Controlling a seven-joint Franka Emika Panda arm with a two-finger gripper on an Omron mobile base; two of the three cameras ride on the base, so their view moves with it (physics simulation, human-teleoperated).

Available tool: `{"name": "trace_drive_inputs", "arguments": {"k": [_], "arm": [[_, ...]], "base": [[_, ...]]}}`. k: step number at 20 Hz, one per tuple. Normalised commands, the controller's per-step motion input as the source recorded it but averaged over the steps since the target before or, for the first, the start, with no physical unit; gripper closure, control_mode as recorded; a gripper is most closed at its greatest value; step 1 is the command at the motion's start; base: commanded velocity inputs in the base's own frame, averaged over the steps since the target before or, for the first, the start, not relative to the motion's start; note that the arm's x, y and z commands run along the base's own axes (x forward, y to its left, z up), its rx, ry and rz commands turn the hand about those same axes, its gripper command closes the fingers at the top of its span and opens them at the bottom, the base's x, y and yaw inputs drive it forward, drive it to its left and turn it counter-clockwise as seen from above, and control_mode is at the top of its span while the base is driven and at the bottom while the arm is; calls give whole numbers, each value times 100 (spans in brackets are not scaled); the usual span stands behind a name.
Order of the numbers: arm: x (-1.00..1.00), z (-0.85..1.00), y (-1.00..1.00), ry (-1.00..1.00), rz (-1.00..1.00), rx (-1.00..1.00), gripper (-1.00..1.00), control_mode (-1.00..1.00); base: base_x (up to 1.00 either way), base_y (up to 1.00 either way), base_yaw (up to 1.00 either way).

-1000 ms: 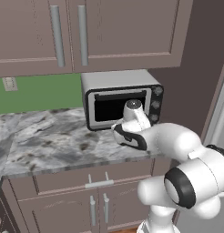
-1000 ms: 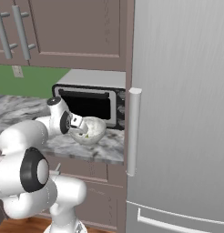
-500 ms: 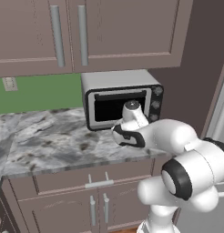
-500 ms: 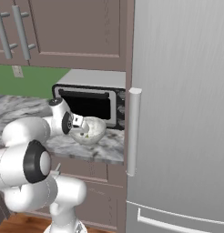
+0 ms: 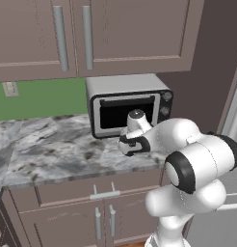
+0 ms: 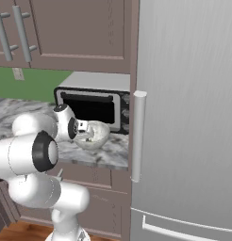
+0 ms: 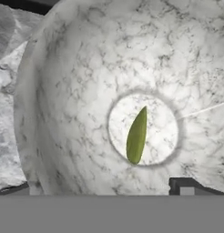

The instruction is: Pick the lemon wedge from the cabinet and place it in the bowl. Then pick the bowl and place it in the sink. Then turn on the sink facuet.

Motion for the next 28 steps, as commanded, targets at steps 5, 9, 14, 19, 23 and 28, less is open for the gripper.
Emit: {"name": "trace_drive_inputs", "arguments": {"k": [5,9,14,19,23,28], "arm": [[12,-39,0,3,15,-12,-100,-100],[9,-24,0,1,13,-9,-100,-100],[0,-19,-1,0,11,-4,100,-100],[0,-11,-5,6,9,-1,100,-100],[0,-2,-13,6,5,0,100,-100],[-19,4,-1,-1,0,0,100,-100]], "base": [[0,0,0],[0,0,0],[0,0,0],[0,0,0],[0,0,0],[0,0,0]]}}
